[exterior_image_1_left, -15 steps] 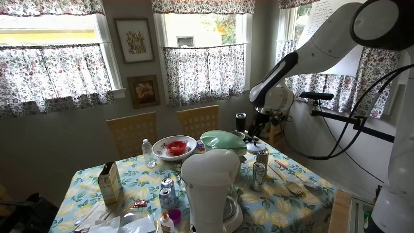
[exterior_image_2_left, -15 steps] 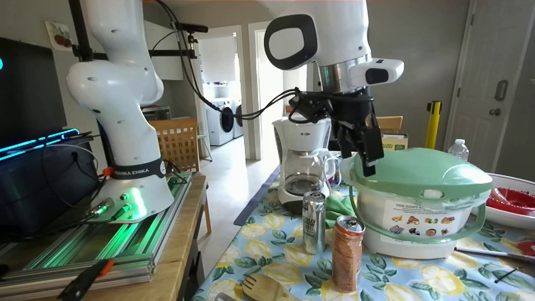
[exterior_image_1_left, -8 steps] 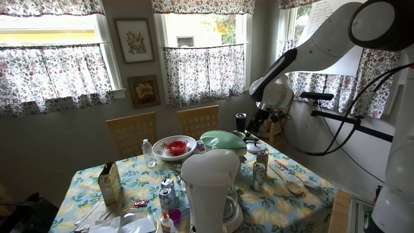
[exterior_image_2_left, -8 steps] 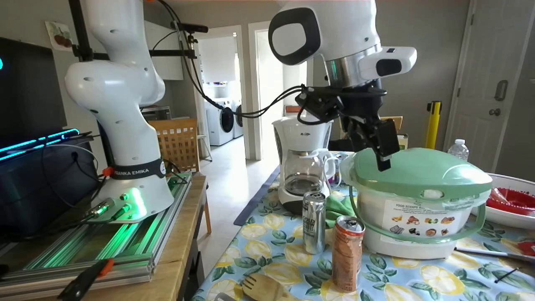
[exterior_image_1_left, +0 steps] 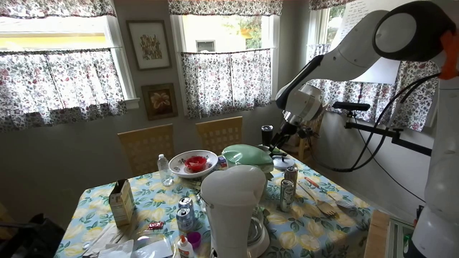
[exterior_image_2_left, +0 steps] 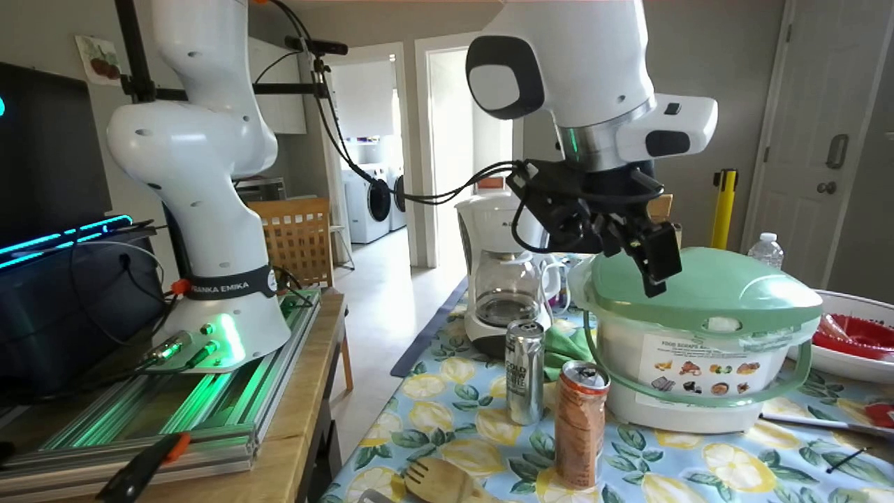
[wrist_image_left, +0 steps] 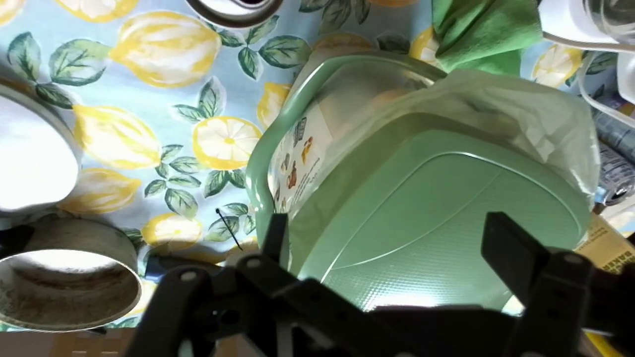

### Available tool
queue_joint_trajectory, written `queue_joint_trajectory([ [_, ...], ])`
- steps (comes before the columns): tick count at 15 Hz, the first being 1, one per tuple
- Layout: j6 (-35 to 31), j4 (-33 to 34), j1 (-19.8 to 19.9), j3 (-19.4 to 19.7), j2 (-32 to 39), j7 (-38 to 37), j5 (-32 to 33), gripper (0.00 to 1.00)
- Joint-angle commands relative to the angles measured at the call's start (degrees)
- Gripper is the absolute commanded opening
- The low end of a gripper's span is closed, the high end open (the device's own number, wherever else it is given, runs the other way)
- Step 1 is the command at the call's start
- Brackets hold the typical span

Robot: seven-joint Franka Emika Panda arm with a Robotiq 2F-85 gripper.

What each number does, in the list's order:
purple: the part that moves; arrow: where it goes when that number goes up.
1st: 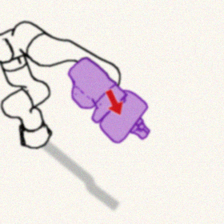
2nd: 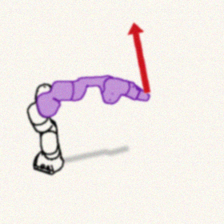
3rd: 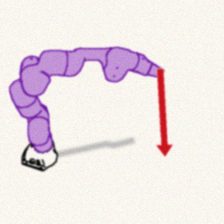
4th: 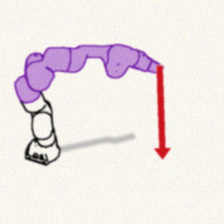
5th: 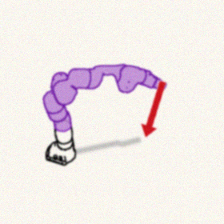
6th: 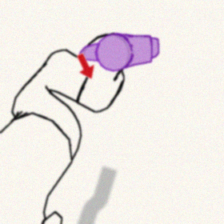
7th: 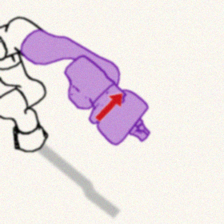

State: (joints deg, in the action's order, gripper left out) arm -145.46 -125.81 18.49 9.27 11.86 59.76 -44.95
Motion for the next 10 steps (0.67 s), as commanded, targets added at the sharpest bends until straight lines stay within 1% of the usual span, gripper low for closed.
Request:
queue_joint_trajectory([
  [1,3.81,4.56,0.75,0.52,4.31,-2.44,1.51,1.00],
  [3,5.11,6.43,1.03,0.69,6.28,-4.02,1.87,1.00],
  [10,11.09,12.23,3.95,-1.70,11.36,-1.56,-2.63,1.00],
])
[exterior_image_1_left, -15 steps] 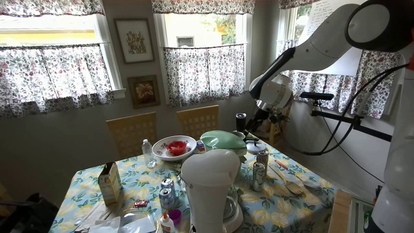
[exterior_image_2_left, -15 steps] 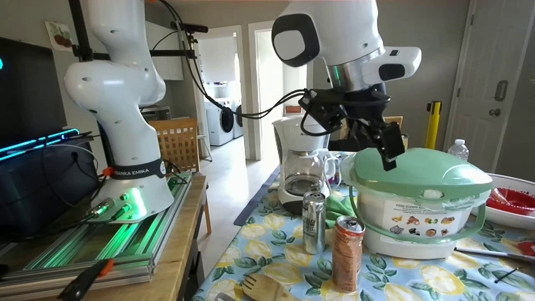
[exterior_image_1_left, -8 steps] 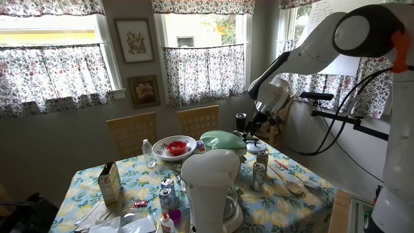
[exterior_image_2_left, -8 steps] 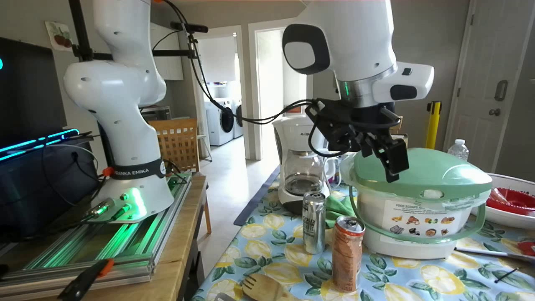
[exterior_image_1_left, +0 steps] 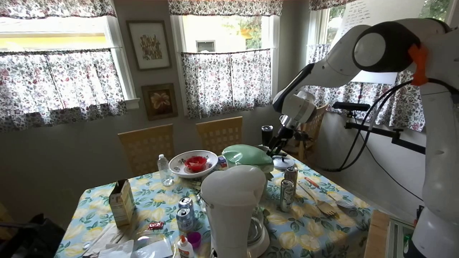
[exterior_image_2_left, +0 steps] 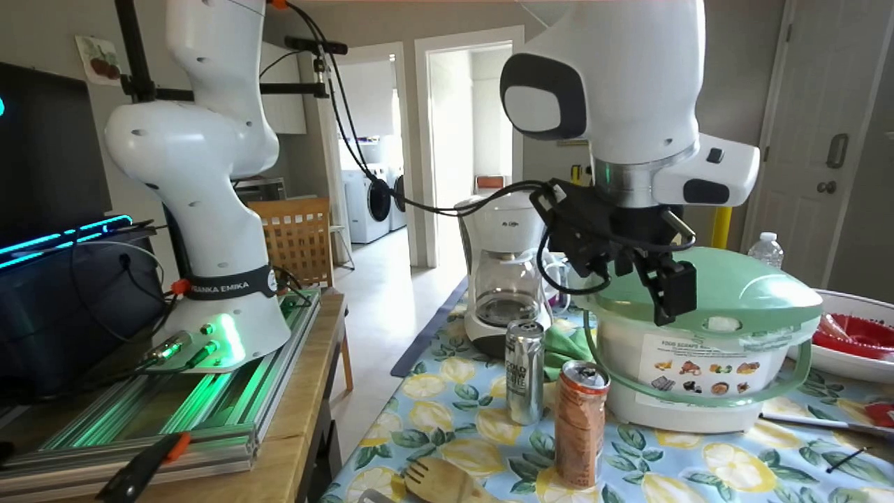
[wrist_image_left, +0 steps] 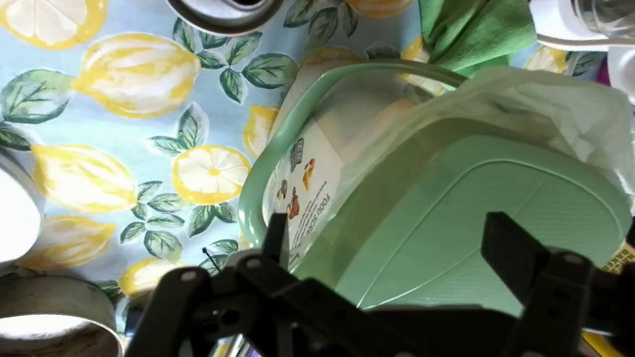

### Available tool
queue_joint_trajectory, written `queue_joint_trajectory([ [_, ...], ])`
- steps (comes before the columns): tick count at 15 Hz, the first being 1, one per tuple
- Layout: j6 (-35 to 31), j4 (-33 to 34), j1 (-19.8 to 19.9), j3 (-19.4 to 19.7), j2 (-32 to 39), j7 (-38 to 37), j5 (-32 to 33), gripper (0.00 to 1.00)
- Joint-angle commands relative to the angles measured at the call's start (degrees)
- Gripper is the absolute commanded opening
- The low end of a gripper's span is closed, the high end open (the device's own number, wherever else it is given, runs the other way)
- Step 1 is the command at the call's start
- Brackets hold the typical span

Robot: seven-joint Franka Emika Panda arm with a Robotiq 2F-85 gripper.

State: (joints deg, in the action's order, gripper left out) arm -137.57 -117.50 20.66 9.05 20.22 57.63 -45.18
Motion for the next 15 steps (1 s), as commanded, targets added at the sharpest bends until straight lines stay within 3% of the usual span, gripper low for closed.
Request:
queue_joint_trajectory([
  [1,3.94,4.73,2.42,-2.14,3.66,1.51,-3.90,1.00],
  [8,5.79,7.07,3.83,-3.37,6.43,3.31,-14.69,1.00],
  [15,6.45,6.63,2.77,-1.78,7.00,1.99,-17.74,1.00],
])
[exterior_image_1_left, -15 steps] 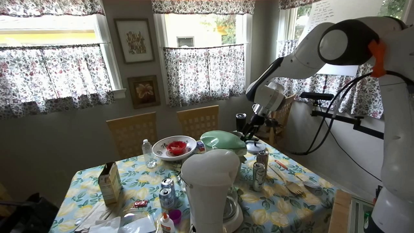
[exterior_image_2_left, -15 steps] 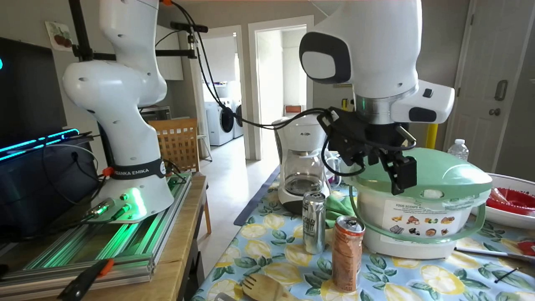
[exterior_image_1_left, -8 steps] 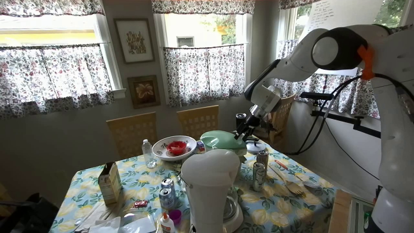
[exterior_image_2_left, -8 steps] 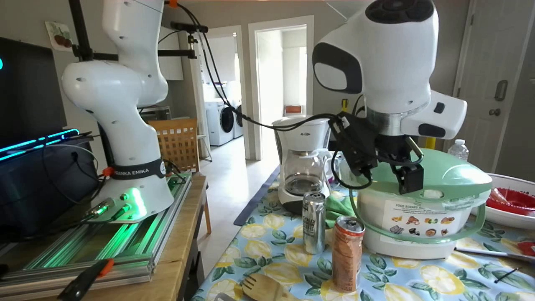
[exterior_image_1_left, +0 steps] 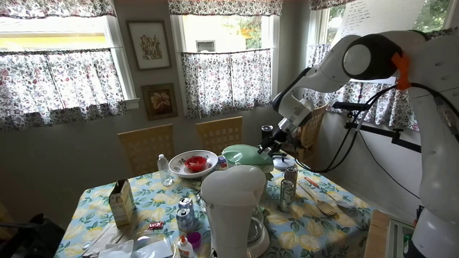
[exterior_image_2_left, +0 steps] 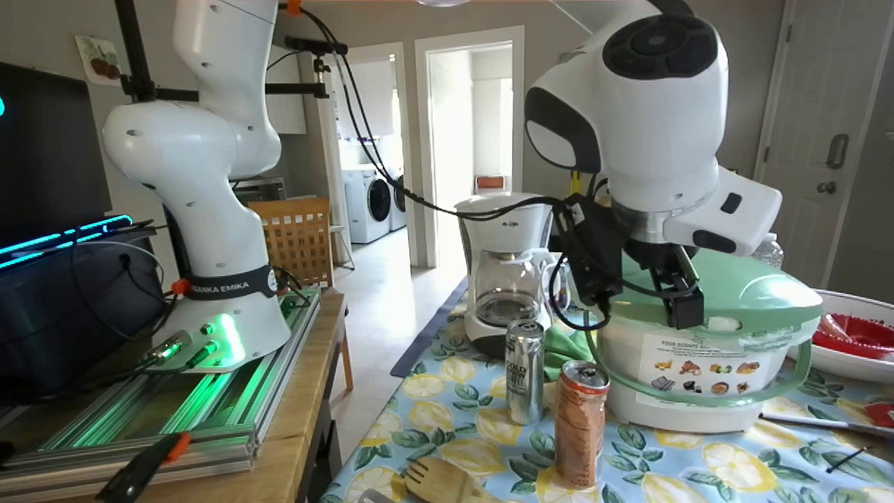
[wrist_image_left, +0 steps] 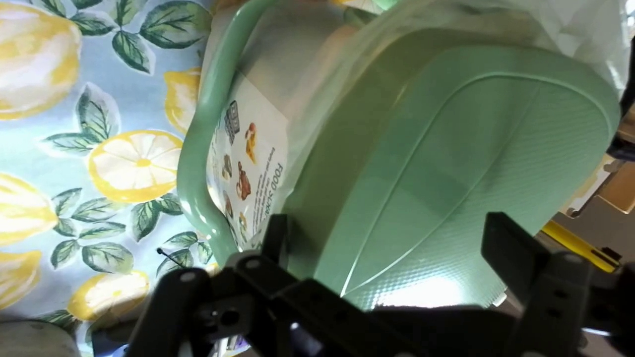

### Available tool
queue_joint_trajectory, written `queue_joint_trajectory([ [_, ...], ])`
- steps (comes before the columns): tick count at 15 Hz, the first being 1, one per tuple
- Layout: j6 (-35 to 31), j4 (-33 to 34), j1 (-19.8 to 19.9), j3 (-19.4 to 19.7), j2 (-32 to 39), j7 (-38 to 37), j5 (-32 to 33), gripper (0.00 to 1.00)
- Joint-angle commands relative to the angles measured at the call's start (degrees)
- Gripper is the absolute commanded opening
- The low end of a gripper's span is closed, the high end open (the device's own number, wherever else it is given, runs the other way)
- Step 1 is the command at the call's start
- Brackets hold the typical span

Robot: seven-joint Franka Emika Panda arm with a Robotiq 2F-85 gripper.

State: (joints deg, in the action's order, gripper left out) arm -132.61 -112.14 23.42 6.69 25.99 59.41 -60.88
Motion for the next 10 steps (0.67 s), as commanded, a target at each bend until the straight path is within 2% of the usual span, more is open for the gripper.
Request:
queue_joint_trajectory([
  [1,1.48,1.16,0.01,0.68,1.20,0.18,-2.10,1.00],
  [4,1.17,1.09,-0.19,1.12,1.33,-0.28,-1.26,1.00],
  [10,0.92,1.84,0.44,0.55,2.23,1.83,-6.74,1.00],
])
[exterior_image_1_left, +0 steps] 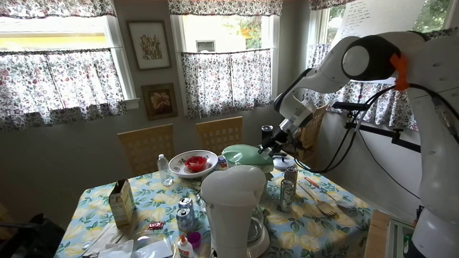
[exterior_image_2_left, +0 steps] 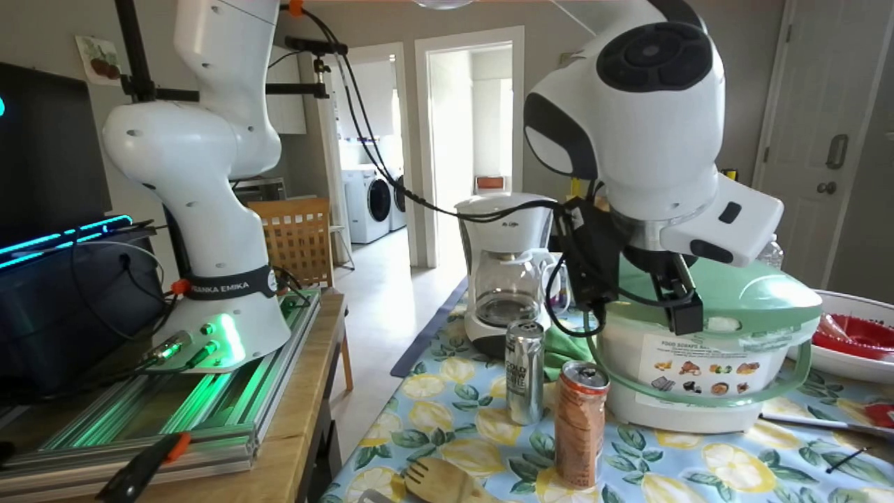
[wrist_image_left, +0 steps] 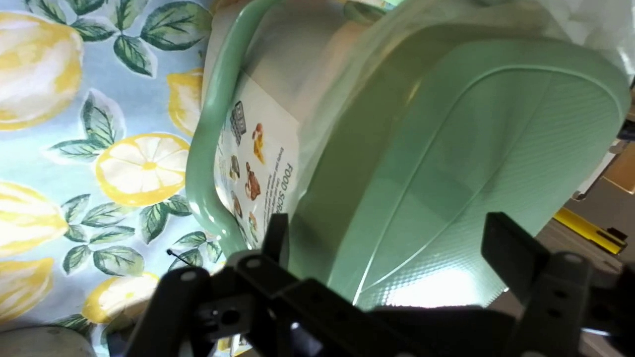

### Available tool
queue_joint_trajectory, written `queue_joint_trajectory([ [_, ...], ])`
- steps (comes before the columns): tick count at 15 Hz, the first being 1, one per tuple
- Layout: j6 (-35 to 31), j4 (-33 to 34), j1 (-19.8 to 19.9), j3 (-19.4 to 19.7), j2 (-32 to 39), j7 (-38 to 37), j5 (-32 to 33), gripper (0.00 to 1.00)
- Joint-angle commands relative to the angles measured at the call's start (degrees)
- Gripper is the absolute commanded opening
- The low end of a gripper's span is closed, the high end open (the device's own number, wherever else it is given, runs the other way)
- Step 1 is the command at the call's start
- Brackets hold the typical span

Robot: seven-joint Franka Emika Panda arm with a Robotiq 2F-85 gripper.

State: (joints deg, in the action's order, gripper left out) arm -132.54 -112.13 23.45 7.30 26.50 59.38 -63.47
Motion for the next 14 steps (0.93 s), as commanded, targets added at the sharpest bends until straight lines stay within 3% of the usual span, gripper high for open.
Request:
queue_joint_trajectory([
  [1,1.16,1.97,0.36,0.04,1.97,1.95,-5.01,1.00],
  [6,1.37,2.20,-0.50,1.10,3.01,0.01,-3.91,1.00],
  [14,1.54,2.95,0.16,0.64,3.19,1.65,-7.20,1.00],
])
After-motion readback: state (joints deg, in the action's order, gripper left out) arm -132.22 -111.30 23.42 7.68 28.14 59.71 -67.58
